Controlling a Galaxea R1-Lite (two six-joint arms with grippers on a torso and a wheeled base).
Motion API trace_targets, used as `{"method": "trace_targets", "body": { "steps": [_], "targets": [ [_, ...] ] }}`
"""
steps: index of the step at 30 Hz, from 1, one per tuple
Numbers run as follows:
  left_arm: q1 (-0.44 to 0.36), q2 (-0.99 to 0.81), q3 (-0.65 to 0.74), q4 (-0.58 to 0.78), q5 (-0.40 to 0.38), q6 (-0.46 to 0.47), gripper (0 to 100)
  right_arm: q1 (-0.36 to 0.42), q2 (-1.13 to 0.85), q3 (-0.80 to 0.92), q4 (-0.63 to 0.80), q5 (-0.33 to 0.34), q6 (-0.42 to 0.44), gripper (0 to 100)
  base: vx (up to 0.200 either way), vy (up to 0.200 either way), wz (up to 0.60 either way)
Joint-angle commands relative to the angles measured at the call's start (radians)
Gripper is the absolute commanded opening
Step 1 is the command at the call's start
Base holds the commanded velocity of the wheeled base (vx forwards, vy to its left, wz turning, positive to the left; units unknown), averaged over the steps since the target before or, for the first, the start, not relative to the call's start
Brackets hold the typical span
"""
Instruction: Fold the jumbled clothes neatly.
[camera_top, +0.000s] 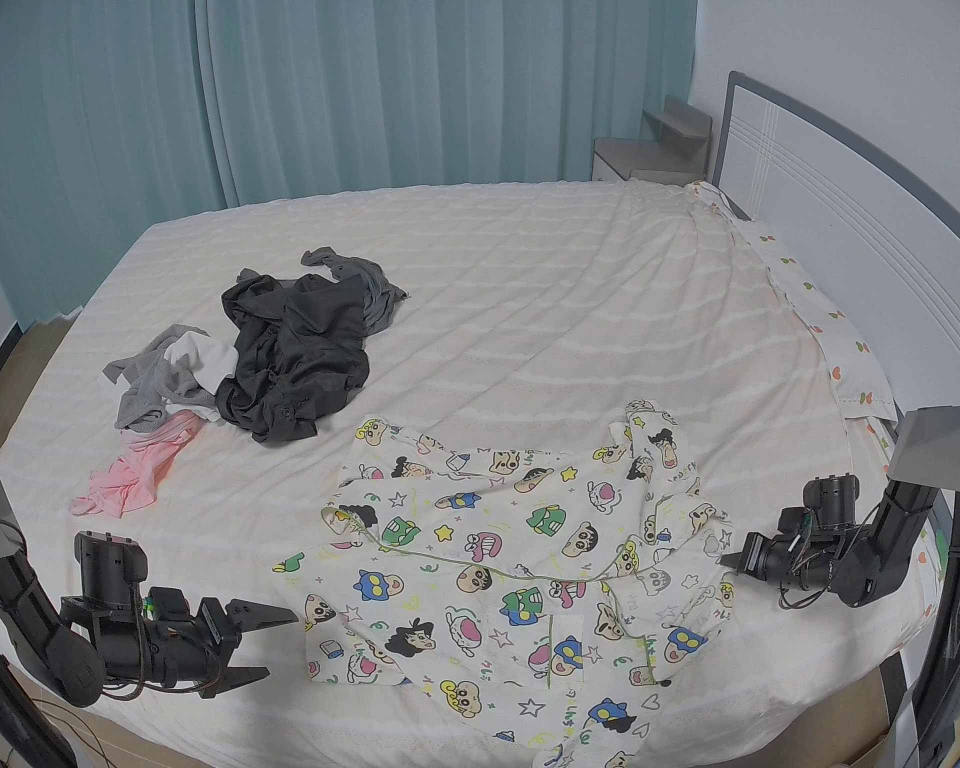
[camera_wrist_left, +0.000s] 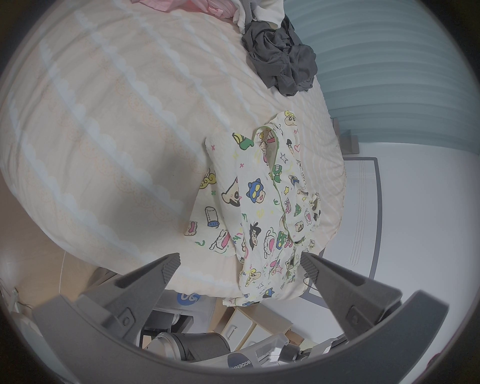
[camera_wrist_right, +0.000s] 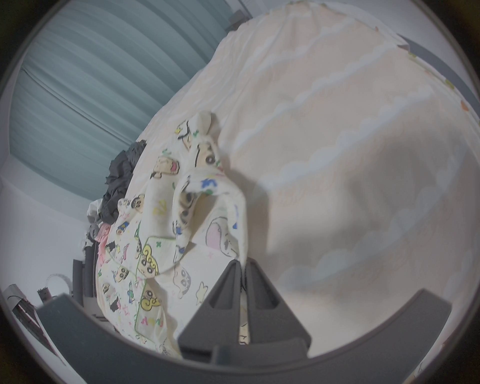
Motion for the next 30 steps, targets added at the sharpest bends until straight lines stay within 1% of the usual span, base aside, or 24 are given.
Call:
{"method": "trace_targets", "body": {
  "steps": [1,6,7,11,19,27,30],
  "targets": [
    [0.0,0.006,-0.001,0.0,0.0,0.001,100,-0.041,-0.019,-0.011,-0.01,-0.016,-0.004,0,0.0,0.0,0.0],
    [0.0,0.008,-0.001,0.0,0.0,0.001,100,-0.089,-0.024,-0.04,-0.01,-0.019,-0.027,0,0.0,0.0,0.0],
    [0.0,0.009,-0.001,0.0,0.002,0.002,100,-0.109,-0.022,-0.048,-0.005,-0.019,-0.044,0,0.0,0.0,0.0],
    [0.0,0.011,-0.001,0.0,0.002,0.002,100,-0.147,-0.016,-0.063,-0.003,-0.019,-0.075,0,0.0,0.0,0.0],
    [0.0,0.011,-0.001,0.0,0.003,0.004,100,-0.212,-0.016,-0.092,0.0,-0.019,-0.126,0,0.0,0.0,0.0],
    [-0.002,0.011,-0.001,0.0,0.003,0.005,100,-0.258,-0.016,-0.142,0.001,-0.019,-0.133,0,0.0,0.0,0.0],
    [-0.005,0.012,-0.001,0.0,0.003,0.007,100,-0.27,-0.016,-0.149,0.024,-0.019,-0.133,0,0.0,0.0,0.0]
  ]
}}
